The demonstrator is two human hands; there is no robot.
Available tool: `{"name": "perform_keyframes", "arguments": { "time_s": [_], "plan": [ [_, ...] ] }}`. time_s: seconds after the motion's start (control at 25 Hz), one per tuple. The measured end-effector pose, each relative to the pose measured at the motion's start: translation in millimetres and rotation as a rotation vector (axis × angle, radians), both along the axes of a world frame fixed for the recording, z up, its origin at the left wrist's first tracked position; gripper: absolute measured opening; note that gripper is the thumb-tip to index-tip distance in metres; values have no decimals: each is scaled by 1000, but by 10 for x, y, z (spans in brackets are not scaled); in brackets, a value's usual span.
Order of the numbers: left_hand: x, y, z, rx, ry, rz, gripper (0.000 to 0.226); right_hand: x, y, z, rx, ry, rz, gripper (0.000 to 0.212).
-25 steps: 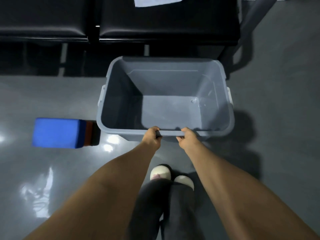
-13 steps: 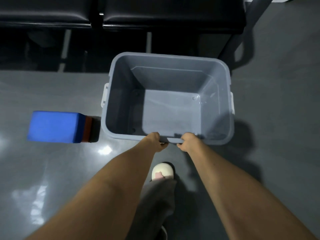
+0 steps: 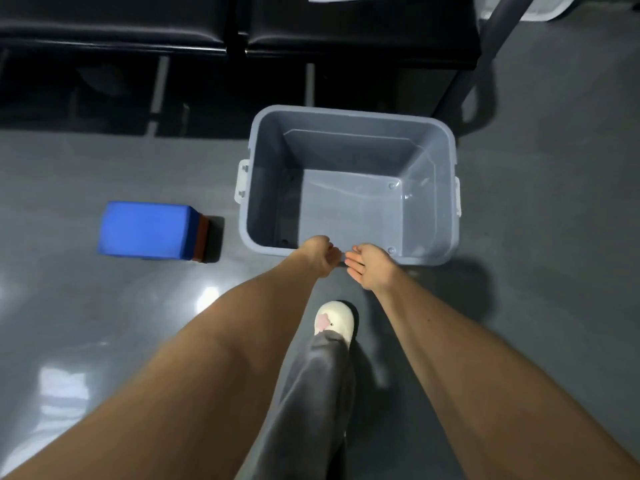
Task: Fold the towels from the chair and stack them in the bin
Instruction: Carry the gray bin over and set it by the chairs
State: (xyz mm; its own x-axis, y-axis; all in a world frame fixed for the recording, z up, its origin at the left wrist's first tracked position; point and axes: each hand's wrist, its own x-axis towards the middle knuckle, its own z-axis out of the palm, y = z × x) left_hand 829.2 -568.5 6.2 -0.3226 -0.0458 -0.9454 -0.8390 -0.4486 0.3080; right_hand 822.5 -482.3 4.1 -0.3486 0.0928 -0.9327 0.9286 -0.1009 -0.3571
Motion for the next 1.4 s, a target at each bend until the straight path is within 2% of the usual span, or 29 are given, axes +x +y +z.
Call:
{"name": "perform_keyframes", "arguments": {
  "time_s": [0.08,0.2,0.44,0.64,0.76,1.08,1.4],
  "plan": [
    [83,-126,175,54,-21,144,35,120,-184,221,-6,23,-27,29],
    [210,-401,496,7,2,130,38,233,-530,455,91,81,26,40],
    [237,-1121,834,-52,42,-37,36,211,-1299,755,155,157,278,36],
    [127,-2064,922,-174,-10,-236,34,93,-2115,862,147,139,373,36],
    [-15,-2476,1055,-212,-11,-287,34,-68,-2481,913,145,147,403,36],
    [-997,-3162,1306,-234,87,-220,27,-1213,-3228,1067,178,252,534,34],
    [-2089,-3498,1370,-249,102,-124,30,-2332,-3504,1002,206,310,631,33]
  ]
}}
